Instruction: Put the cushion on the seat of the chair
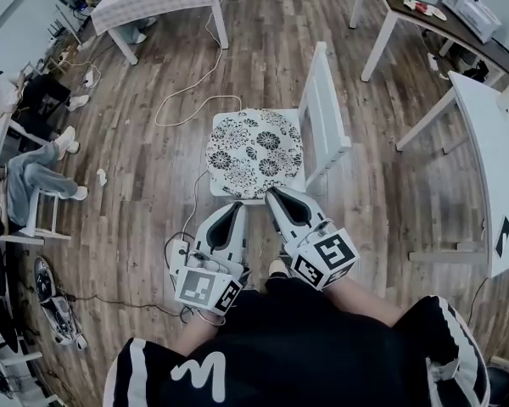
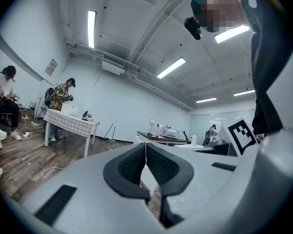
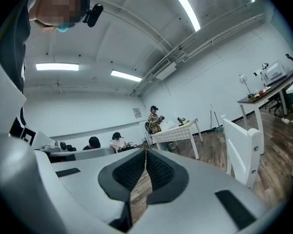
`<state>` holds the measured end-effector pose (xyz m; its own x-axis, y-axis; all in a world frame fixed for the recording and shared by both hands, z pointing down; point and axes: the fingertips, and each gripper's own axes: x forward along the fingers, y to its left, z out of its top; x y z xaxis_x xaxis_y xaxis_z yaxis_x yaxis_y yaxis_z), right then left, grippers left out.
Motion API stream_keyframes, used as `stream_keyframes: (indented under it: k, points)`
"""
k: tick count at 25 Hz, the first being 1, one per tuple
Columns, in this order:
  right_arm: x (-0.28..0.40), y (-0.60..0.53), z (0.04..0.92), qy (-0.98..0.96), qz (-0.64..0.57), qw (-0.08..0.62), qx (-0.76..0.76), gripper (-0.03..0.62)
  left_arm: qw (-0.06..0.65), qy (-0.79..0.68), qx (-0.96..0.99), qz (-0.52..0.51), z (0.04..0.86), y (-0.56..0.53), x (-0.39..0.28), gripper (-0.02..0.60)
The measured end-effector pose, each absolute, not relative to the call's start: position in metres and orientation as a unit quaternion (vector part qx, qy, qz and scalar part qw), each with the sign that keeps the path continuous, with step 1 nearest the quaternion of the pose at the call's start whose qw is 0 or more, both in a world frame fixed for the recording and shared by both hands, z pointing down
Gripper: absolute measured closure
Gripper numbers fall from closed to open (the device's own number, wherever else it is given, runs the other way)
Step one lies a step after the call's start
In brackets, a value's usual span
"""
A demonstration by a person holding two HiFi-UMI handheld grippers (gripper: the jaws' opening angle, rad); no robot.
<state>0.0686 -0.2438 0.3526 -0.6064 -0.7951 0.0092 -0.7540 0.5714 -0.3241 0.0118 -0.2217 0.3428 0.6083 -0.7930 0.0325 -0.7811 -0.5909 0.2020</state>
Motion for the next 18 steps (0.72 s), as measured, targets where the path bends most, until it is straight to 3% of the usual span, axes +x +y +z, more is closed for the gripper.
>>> stream_keyframes:
  k: [18]
  points:
    - [0.015,-0.137,0.342,0.887,-0.124,0.052,-0.443,0.569,0.096,-0.44,0.892,-0.043,0.337,-0.118,-0.04,0.574]
